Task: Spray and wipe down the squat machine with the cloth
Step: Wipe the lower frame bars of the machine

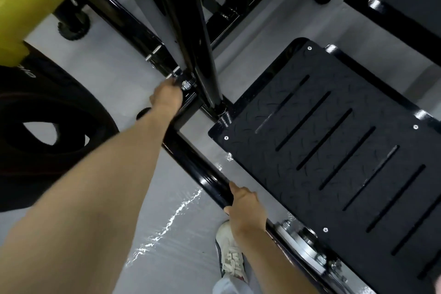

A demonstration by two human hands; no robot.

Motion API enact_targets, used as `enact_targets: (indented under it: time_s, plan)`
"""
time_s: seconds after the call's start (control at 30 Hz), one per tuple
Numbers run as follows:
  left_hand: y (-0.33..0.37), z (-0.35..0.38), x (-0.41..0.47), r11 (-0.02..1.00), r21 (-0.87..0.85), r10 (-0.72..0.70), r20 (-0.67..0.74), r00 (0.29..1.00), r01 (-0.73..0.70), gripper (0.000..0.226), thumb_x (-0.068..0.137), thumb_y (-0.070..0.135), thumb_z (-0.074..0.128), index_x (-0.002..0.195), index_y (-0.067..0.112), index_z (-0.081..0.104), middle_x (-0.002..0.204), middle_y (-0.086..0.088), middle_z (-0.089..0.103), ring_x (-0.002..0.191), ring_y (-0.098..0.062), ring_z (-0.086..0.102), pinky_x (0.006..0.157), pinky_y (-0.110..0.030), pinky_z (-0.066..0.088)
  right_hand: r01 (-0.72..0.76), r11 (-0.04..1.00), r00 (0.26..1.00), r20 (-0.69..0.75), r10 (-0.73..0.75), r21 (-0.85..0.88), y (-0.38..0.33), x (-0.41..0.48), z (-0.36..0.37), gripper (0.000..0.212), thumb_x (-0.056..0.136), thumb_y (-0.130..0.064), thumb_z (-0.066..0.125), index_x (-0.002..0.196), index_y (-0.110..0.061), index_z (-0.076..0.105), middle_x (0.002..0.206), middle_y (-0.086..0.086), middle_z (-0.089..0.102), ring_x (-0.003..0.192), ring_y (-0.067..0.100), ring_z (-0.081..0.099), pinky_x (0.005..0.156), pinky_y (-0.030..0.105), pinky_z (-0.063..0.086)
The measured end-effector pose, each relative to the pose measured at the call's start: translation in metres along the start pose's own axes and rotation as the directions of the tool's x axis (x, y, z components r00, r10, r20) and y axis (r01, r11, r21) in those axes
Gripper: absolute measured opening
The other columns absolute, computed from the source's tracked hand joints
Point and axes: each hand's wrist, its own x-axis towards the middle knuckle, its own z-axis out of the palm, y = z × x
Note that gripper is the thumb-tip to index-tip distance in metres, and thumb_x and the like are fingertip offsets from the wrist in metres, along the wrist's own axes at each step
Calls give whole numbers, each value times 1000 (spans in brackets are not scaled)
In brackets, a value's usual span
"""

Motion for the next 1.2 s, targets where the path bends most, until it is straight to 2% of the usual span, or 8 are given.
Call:
enact_targets:
  time_s: [0.17,0.3,0.43,0.6,0.73,0.9,1.07,1.2]
  plan:
    - [12,-5,24,995,46,-99,223,970,92,42,97,-1,34,135,10,50,49,-4,45,35,-15,41,28,-15,25,-17,1000,1000,-12,17,-4,-1,3,5,59,93,-7,59,143,-22,33,125,1,53,120,17,46,88,26,49]
    - [-10,-17,29,940,342,-109,265,958,13,34,88,-13,41,115,-4,60,106,-25,65,95,-38,64,69,-30,50,-9,1000,1000,-14,8,-25,-1,2,4,62,94,-10,58,146,-24,28,125,-1,52,121,16,45,85,23,49]
    - [-20,-19,20,881,472,-109,162,981,20,26,92,1,43,112,3,59,120,-17,60,118,-33,52,115,-42,21,11,1000,1000,5,-11,3,-3,1,2,63,95,-14,57,148,-24,25,129,-1,50,123,16,43,90,25,49]
    - [-27,-16,7,915,403,-25,-1,1000,23,38,88,-7,41,119,7,57,120,-17,58,114,-35,51,107,-41,34,33,999,999,-10,-33,16,0,-2,-2,63,94,-20,57,149,-24,25,130,-1,52,125,16,42,95,26,48]
    - [-67,-6,-24,887,367,363,-181,914,-280,49,76,-18,39,116,2,59,109,-19,61,98,-39,54,84,-43,45,37,999,999,-6,-37,18,0,-2,-3,63,94,-23,57,149,-23,27,129,0,53,124,17,44,95,28,48]
    - [-101,-3,-65,864,287,474,-190,860,-413,70,73,-28,43,134,4,50,143,-14,46,130,-30,43,105,-38,40,38,998,999,-13,-38,41,1,-1,-2,63,93,-18,60,148,-25,30,124,2,56,120,18,48,91,30,49]
    - [-126,8,-74,608,355,716,142,683,-711,42,72,-12,61,104,13,67,119,-7,60,117,-30,53,101,-47,41,37,999,999,-12,-37,27,2,1,0,54,91,-16,62,141,-23,40,116,3,59,110,19,54,82,29,51]
    - [-75,25,-109,294,527,451,659,602,-798,30,83,11,54,110,18,64,107,-1,63,108,-27,52,94,-45,39,39,999,999,-28,-38,31,3,3,0,53,90,-17,62,139,-24,42,115,2,60,108,19,55,82,31,53]
